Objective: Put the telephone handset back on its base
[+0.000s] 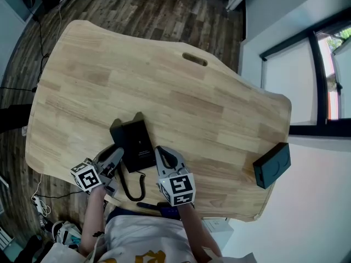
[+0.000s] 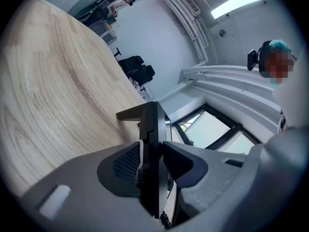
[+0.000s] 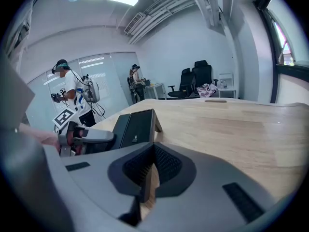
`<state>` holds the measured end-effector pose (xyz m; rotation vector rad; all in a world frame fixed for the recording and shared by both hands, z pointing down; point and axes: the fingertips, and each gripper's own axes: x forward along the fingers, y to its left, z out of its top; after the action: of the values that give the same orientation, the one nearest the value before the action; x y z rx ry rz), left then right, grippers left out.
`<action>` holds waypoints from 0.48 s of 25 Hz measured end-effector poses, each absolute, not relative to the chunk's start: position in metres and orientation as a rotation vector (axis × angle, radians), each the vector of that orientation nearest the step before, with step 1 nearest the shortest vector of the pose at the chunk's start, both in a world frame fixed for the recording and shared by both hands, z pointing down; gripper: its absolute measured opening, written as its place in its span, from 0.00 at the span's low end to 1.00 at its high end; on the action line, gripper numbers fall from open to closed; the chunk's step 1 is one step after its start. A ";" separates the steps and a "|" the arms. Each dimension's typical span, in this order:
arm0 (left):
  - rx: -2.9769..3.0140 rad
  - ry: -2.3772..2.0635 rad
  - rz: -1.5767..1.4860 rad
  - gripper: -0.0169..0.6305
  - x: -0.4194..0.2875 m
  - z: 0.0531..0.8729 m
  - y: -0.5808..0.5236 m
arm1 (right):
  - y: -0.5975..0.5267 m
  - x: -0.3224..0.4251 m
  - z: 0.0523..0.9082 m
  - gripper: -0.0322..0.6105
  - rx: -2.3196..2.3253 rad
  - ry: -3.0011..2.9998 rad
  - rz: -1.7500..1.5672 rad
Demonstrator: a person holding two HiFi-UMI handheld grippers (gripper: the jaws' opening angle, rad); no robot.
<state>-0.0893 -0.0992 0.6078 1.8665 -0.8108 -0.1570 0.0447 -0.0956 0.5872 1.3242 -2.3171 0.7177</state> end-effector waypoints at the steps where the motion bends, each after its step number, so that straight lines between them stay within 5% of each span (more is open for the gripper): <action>1: 1.867 -0.829 -0.145 0.24 -0.091 0.610 -0.100 | -0.096 0.045 0.586 0.06 1.327 -2.317 0.715; 4: 1.863 -0.892 -0.102 0.34 -0.096 0.615 -0.100 | -0.096 0.045 0.582 0.06 1.336 -2.318 0.706; 12: 1.934 -0.994 0.029 0.34 -0.098 0.616 -0.100 | -0.098 0.039 0.569 0.06 1.343 -2.347 0.668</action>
<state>-0.0984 -0.0997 0.6159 1.9341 -0.9935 0.0289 0.0388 -0.0984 0.5693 1.3427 -2.3473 0.6685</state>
